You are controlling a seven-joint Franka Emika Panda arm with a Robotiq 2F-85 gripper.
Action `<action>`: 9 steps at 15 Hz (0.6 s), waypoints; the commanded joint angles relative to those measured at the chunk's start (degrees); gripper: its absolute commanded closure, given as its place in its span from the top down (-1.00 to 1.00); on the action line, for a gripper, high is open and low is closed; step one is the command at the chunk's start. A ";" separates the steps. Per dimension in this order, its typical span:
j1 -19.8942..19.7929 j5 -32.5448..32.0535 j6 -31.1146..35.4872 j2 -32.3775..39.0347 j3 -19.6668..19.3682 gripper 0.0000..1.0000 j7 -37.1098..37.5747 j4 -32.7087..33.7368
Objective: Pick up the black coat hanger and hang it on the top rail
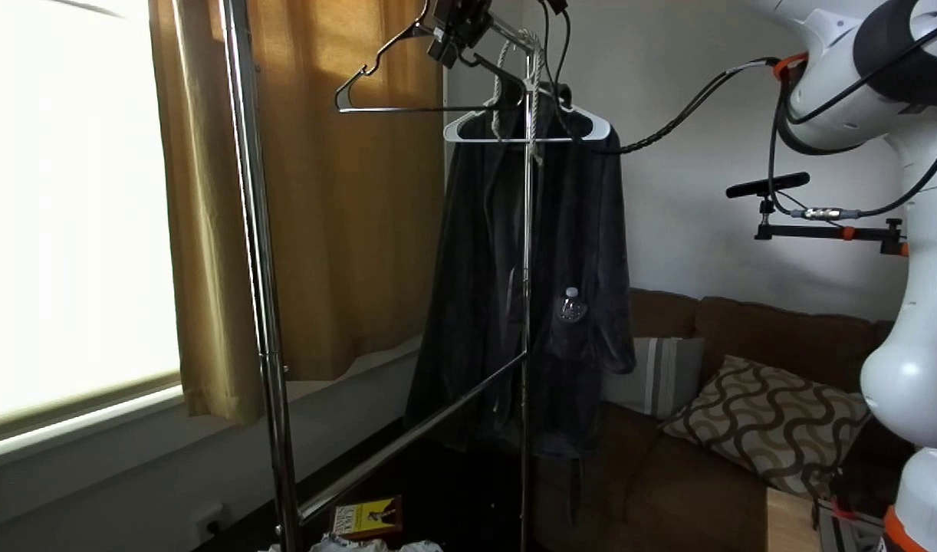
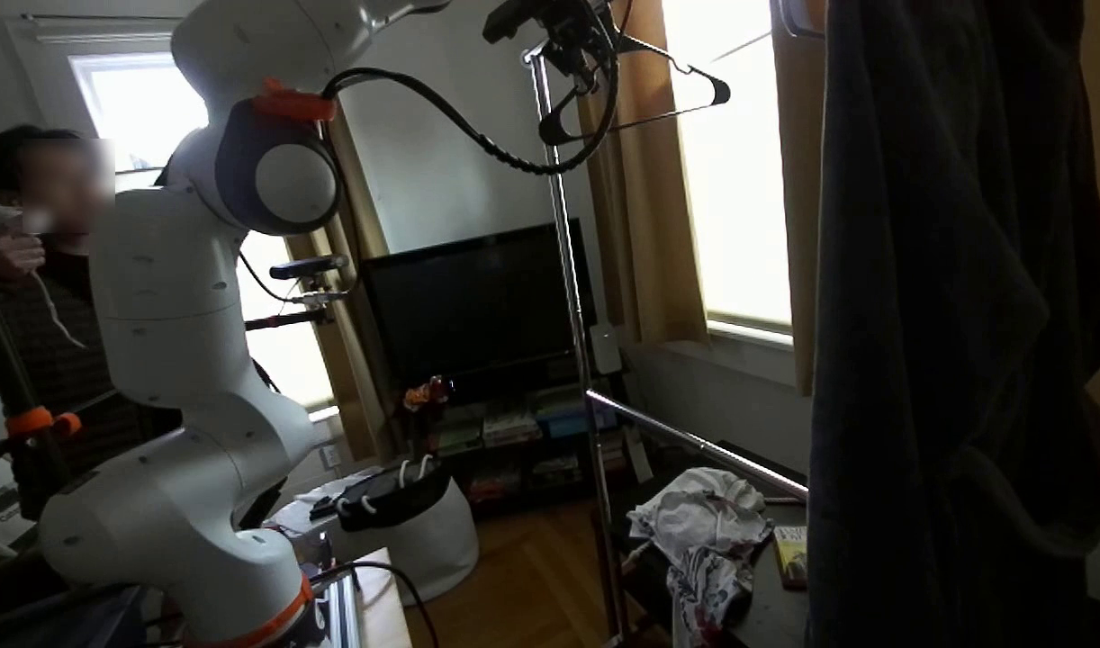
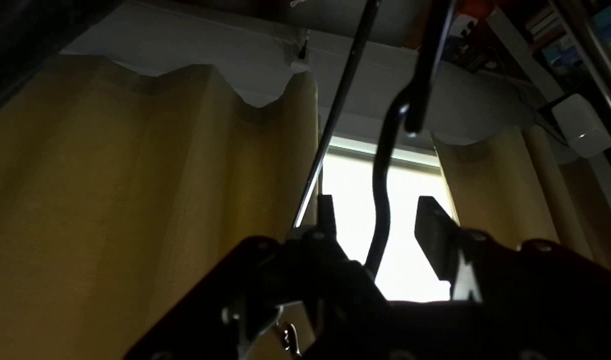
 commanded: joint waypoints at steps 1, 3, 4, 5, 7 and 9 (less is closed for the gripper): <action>5.74 -2.97 -4.12 1.97 -2.47 0.57 0.20 5.08; 5.31 -1.03 -4.23 1.78 -0.85 0.87 -2.81 5.90; 4.58 -0.32 -4.38 0.97 -0.61 0.98 -3.05 5.63; 3.81 -0.16 -5.63 -0.02 -0.98 1.00 -1.44 5.23; 2.80 -0.01 -10.50 -1.19 -1.42 1.00 -0.20 4.02; 1.48 2.47 -12.24 -1.00 -0.41 1.00 -0.52 3.72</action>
